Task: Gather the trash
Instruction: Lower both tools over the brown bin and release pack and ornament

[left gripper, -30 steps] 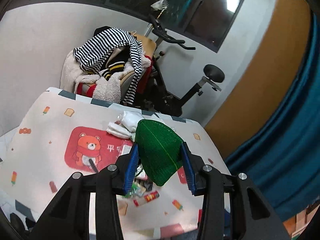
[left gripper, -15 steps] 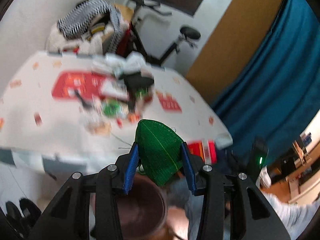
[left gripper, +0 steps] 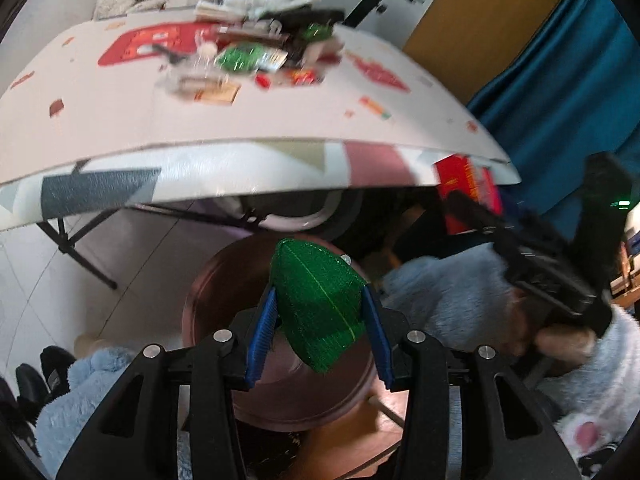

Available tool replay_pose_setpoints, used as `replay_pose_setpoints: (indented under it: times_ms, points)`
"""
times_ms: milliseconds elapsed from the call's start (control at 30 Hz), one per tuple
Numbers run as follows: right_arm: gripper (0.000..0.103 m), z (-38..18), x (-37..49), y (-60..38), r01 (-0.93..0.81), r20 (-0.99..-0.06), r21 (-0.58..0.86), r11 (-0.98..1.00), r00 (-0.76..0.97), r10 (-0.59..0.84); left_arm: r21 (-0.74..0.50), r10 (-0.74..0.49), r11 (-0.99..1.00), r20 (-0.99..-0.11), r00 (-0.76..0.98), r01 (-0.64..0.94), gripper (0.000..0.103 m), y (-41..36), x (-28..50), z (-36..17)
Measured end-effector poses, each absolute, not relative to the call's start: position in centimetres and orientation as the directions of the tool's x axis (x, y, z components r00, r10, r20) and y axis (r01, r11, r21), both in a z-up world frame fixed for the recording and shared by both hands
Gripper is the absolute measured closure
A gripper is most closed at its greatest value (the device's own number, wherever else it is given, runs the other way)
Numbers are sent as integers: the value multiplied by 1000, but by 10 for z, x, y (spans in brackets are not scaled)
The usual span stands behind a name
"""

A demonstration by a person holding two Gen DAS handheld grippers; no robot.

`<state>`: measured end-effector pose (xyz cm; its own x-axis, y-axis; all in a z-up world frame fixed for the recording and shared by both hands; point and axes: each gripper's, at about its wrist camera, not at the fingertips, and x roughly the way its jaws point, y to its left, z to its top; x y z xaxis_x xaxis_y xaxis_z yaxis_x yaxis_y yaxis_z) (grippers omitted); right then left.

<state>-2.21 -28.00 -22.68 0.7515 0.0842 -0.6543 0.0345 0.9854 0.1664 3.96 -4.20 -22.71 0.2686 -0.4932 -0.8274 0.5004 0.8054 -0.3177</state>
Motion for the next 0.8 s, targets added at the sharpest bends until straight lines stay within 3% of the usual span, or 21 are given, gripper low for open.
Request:
replay_pose_setpoints:
  times_ms: [67, 133, 267, 433, 533, 800]
  points:
    - [9, -227, -23, -280, 31, -652, 166, 986, 753, 86, -297, -480, 808, -833, 276, 508, 53, -44, 44, -231]
    - [9, -229, -23, -281, 35, -658, 167, 985, 748, 85, -273, -471, 810, -831, 297, 519, 36, -44, 46, -231]
    - [9, -232, -24, -282, 42, -667, 173, 984, 740, 86, -261, -454, 840, -819, 352, 476, 34, -30, 52, -227]
    - [9, -238, -20, -272, 16, -682, 146, 989, 726, 89, -241, -414, 892, -773, 481, 382, 21, -1, 50, -212]
    - [9, -243, -16, -257, -21, -694, 117, 993, 714, 97, -185, -365, 919, -736, 571, 349, 17, 13, 42, -201]
    - [9, -279, -4, -218, -117, -755, 117, 986, 635, 165, -88, -293, 945, -658, 694, 315, 15, 19, 13, -195]
